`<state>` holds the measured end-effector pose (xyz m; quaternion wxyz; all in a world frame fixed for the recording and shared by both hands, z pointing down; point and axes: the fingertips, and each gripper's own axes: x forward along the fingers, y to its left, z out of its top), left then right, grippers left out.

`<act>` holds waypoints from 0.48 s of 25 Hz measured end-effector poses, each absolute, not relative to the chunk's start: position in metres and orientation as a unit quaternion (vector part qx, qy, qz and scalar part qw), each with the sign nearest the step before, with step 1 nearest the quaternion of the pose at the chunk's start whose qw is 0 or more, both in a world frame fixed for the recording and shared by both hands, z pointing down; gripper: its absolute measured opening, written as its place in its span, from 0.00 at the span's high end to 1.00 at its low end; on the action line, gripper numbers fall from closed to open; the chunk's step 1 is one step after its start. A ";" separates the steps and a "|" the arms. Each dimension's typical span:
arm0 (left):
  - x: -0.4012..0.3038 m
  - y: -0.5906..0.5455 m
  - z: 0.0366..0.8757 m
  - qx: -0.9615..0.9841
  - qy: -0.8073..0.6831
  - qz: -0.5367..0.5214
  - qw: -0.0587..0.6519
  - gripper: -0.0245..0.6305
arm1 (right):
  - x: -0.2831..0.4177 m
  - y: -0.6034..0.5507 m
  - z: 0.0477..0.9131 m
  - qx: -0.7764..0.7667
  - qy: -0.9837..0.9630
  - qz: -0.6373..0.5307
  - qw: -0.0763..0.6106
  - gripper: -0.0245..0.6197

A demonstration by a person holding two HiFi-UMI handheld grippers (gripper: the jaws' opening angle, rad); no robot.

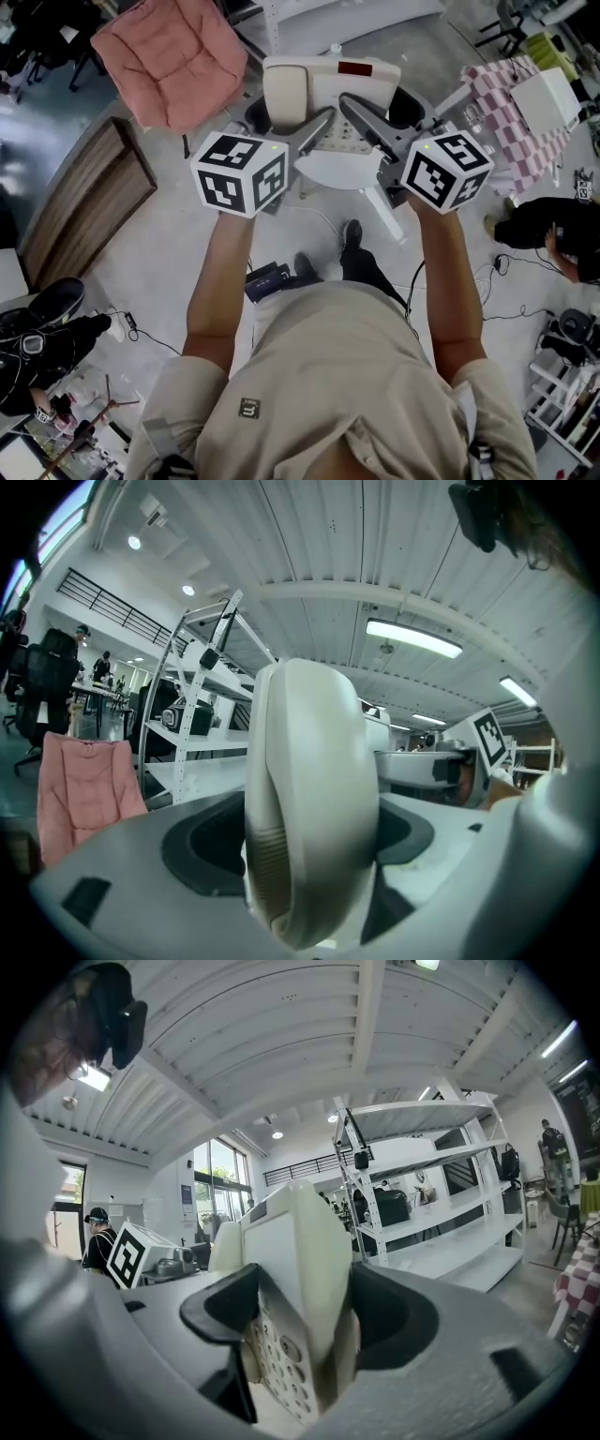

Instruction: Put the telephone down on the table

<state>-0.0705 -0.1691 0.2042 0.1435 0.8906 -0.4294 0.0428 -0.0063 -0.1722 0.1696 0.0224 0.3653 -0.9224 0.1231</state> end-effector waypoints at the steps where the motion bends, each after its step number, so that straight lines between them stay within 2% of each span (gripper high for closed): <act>1: -0.075 -0.170 0.205 0.889 -0.433 0.043 0.144 0.41 | -0.011 -0.174 0.170 0.361 -0.924 0.123 0.023 0.51; 12: -0.119 -0.203 0.208 0.862 -0.485 0.051 0.139 0.41 | -0.055 -0.215 0.175 0.302 -0.945 0.127 0.024 0.51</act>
